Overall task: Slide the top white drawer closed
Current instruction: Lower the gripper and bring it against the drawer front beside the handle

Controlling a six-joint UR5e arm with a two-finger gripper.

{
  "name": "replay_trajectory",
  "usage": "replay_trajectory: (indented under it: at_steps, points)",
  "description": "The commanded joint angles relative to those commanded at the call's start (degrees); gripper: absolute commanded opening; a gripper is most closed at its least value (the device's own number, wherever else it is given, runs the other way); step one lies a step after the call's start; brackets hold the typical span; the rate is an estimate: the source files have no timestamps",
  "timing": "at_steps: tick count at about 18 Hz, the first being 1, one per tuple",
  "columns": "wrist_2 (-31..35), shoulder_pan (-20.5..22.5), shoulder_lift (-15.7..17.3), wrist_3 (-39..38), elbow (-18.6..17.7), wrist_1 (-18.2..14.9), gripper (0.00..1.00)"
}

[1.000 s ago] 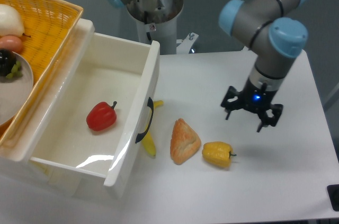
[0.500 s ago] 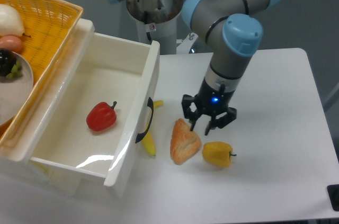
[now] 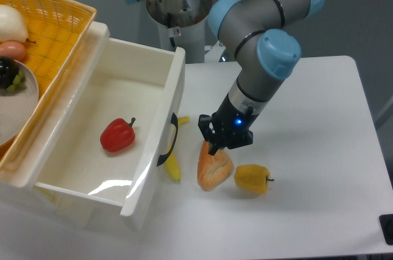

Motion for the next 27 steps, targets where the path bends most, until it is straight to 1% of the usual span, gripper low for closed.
replay_trajectory:
  at_steps: [2,5,8,14,20,27]
  points:
    - [-0.70,-0.17,0.00,0.35,-0.09,-1.05,0.00]
    - [-6.76,-0.35,0.35,1.41,0.17,-2.63,0.00]
    - [-7.12,-0.70,0.88,1.41,0.26,-5.18,0.00]
    - [-7.12,-0.79,0.97,2.28,0.18,-7.47,0.00]
    - [-7.12,-1.23,0.97,2.29,0.18,-8.26,0.00]
    - [-7.21,-1.93,1.14,2.29,-0.17,-8.35,0.00]
